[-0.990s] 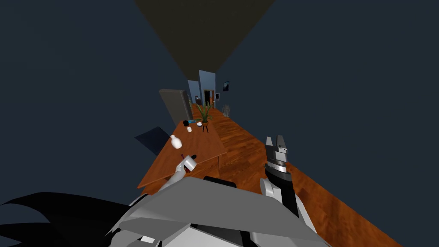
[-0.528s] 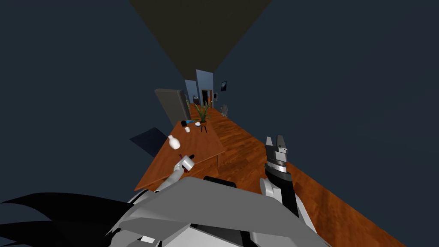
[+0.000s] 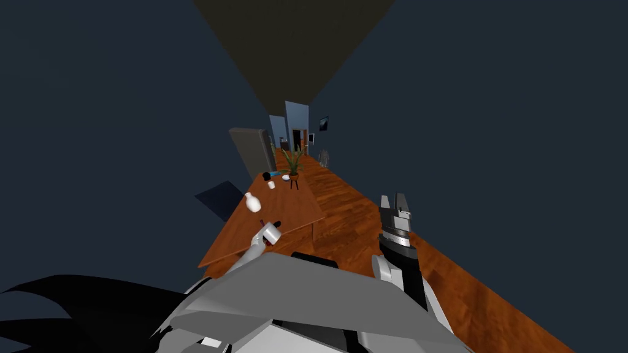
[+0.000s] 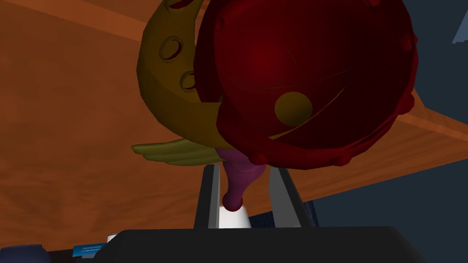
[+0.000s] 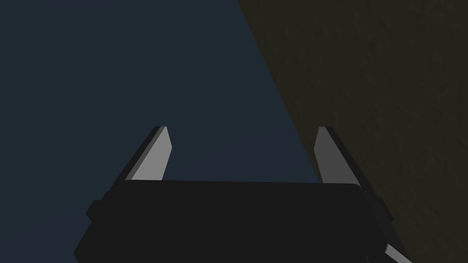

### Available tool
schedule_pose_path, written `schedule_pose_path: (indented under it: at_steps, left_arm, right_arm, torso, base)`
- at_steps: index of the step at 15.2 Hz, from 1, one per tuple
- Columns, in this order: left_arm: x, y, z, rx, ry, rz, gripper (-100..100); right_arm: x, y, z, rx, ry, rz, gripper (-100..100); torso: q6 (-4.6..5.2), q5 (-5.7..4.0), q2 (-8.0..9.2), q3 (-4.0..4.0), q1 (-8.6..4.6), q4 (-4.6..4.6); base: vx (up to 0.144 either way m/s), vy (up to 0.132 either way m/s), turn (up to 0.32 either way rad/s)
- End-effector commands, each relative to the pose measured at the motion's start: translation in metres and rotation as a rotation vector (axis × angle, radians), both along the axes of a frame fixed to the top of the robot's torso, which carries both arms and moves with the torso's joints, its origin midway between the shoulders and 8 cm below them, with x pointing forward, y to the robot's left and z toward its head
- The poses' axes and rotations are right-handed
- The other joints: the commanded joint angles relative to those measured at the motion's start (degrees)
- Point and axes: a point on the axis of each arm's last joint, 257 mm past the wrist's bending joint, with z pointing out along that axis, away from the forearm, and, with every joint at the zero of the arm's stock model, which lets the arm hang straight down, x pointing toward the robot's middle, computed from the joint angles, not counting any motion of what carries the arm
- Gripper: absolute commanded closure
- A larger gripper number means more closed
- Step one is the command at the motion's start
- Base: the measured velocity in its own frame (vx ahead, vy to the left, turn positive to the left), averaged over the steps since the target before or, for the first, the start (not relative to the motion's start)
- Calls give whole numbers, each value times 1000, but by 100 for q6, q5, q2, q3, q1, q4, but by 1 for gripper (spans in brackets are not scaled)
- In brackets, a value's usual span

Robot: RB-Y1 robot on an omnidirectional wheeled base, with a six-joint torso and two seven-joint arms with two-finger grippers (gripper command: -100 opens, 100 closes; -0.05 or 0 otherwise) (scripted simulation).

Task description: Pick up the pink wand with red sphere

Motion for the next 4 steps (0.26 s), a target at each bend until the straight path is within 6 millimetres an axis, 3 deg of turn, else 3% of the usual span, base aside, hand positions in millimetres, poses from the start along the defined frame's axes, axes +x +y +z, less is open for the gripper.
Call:
schedule_pose_path:
  at_steps: [1, 4]
  left_arm:
    - [-1, -9, 5, 2, 3, -10, 100]
    - [0, -10, 5, 2, 2, -10, 100]
  right_arm:
    - [0, 0, 0, 0, 0, 0, 0]
    - [0, 0, 0, 0, 0, 0, 0]
  torso:
    - [0, 0, 0, 0, 0, 0]
    - [1, -1, 2, 2, -2, 1]
  base:
    - [26, 8, 92]
    - [17, 3, 34]
